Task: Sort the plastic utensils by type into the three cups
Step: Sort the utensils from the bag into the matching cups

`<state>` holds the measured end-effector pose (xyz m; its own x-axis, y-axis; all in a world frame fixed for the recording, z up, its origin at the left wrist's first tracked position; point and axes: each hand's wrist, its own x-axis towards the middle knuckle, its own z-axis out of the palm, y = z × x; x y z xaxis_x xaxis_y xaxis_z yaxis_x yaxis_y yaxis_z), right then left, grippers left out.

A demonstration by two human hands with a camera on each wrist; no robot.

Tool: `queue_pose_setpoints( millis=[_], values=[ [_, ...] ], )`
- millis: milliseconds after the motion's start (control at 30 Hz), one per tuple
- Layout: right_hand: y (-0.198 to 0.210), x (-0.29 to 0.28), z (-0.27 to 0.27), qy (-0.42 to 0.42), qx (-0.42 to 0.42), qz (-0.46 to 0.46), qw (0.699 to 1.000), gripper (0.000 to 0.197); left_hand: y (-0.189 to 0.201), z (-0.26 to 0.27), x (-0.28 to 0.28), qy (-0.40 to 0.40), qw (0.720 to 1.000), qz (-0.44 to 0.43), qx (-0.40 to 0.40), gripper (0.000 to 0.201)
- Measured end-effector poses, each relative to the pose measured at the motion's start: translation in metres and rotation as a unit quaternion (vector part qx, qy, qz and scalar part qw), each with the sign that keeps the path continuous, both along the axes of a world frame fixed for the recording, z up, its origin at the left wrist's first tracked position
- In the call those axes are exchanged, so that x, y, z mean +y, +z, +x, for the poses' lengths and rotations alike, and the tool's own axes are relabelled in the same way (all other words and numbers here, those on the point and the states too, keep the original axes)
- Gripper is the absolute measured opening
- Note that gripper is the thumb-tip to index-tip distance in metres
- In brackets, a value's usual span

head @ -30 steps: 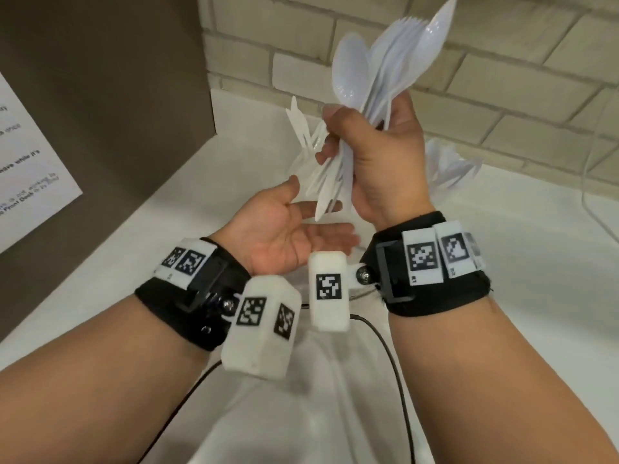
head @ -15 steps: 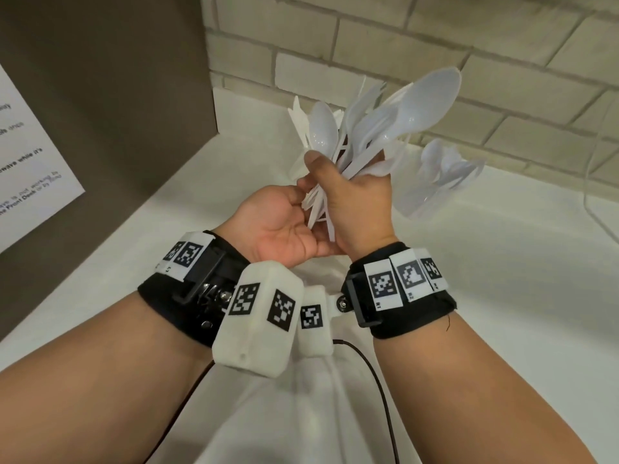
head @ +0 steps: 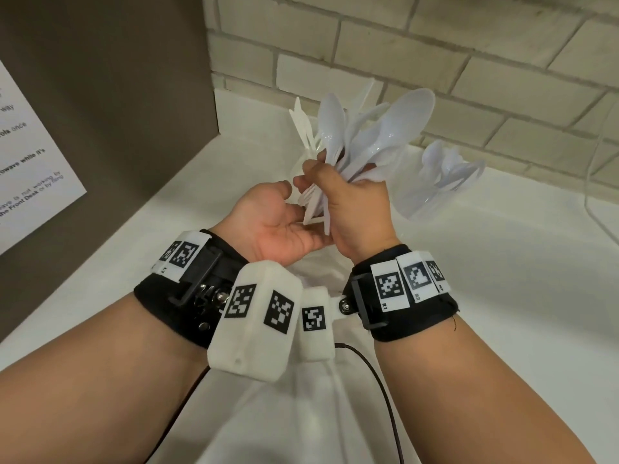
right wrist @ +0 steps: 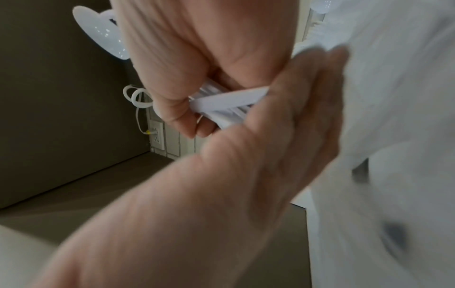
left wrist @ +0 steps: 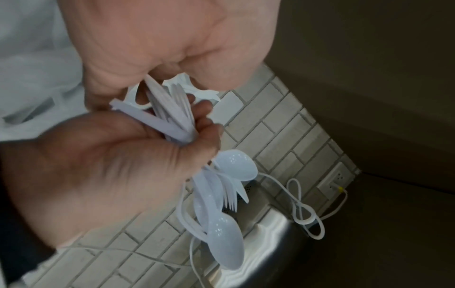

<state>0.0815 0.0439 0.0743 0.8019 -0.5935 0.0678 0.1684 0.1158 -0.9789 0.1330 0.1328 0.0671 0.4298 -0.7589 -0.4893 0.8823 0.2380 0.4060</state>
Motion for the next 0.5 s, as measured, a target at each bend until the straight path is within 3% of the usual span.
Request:
queue_pose_setpoints(
  millis=[100,200,267,367,433,500],
  values=[
    [-0.004,0.002,0.0,0.01,0.01,-0.029,0.999,0.002,-0.001,0.004,-0.001,0.011,1.0,-0.01,-0.002,0.062],
    [-0.004,-0.002,-0.001,0.008,0.007,-0.035,0.999,0.008,-0.002,0.004,0.005,-0.018,0.989,0.051,-0.138,0.061],
    [-0.007,-0.007,-0.005,0.022,0.004,-0.058,0.998,0.011,0.001,0.002,0.009,-0.021,0.95,0.091,-0.298,0.05],
    [-0.016,-0.004,-0.007,0.074,0.059,-0.177,0.98,0.024,0.008,-0.005,0.013,-0.07,0.857,0.13,-0.494,0.047],
    [-0.023,0.003,-0.004,0.11,0.13,-0.282,0.944,0.025,0.01,-0.01,0.01,-0.064,0.83,0.153,-0.533,0.054],
    [-0.026,0.006,-0.002,0.119,0.156,-0.306,0.932,0.008,0.007,-0.012,0.006,-0.019,0.833,0.157,-0.531,0.052]
  ],
)
